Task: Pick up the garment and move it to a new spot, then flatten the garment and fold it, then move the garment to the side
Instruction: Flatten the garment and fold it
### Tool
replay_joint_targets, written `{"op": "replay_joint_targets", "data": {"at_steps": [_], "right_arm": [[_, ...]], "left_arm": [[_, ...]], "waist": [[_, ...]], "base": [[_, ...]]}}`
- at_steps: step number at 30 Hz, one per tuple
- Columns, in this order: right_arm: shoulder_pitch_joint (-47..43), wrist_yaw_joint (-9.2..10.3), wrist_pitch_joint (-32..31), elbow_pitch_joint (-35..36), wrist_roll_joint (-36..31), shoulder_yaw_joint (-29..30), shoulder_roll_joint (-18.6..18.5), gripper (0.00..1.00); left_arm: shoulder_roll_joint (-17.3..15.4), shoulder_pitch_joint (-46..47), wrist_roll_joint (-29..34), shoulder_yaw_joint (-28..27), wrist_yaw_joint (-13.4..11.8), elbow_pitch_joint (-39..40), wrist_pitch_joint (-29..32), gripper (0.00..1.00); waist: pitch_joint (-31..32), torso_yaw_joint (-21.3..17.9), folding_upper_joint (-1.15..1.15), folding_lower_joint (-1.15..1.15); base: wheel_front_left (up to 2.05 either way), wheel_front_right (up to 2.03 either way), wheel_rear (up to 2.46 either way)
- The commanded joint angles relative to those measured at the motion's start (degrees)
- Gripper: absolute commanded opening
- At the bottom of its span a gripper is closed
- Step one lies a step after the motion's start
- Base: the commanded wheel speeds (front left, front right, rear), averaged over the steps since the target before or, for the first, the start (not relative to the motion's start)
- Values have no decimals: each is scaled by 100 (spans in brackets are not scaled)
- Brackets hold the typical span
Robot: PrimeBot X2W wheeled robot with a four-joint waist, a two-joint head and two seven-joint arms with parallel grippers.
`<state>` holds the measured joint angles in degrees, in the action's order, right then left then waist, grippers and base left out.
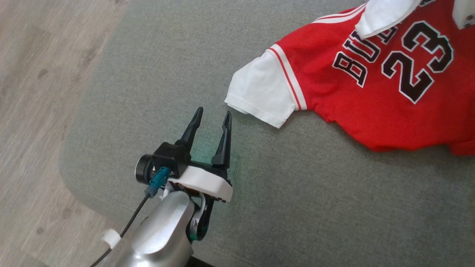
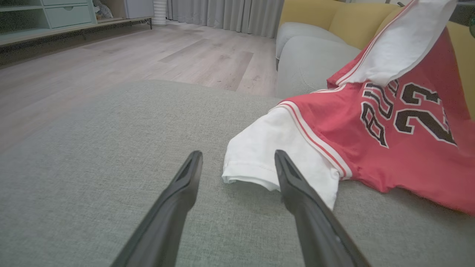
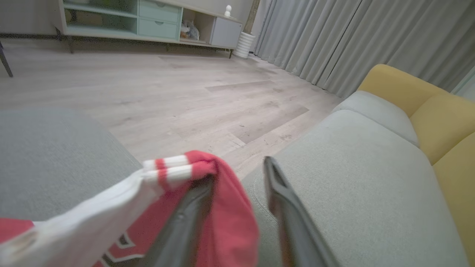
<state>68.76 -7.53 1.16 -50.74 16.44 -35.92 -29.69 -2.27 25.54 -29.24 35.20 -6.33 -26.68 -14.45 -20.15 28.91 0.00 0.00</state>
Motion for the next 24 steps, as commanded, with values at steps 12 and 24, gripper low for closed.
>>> {"op": "replay_joint_targets", "data": {"at_steps": [12, 24], "right_arm": [[-30, 4, 493, -1009, -65, -198, 657, 100], [-556, 4, 466, -1193, 633, -727, 703, 100]], "left_arm": [[-61, 251, 130, -358, -86, 69, -55, 100], [-62, 182, 550, -895, 139, -207, -55, 100]], "waist": [[275, -623, 0, 0], [906, -1616, 0, 0]], "base": [[0, 0, 0], [0, 0, 0]]}}
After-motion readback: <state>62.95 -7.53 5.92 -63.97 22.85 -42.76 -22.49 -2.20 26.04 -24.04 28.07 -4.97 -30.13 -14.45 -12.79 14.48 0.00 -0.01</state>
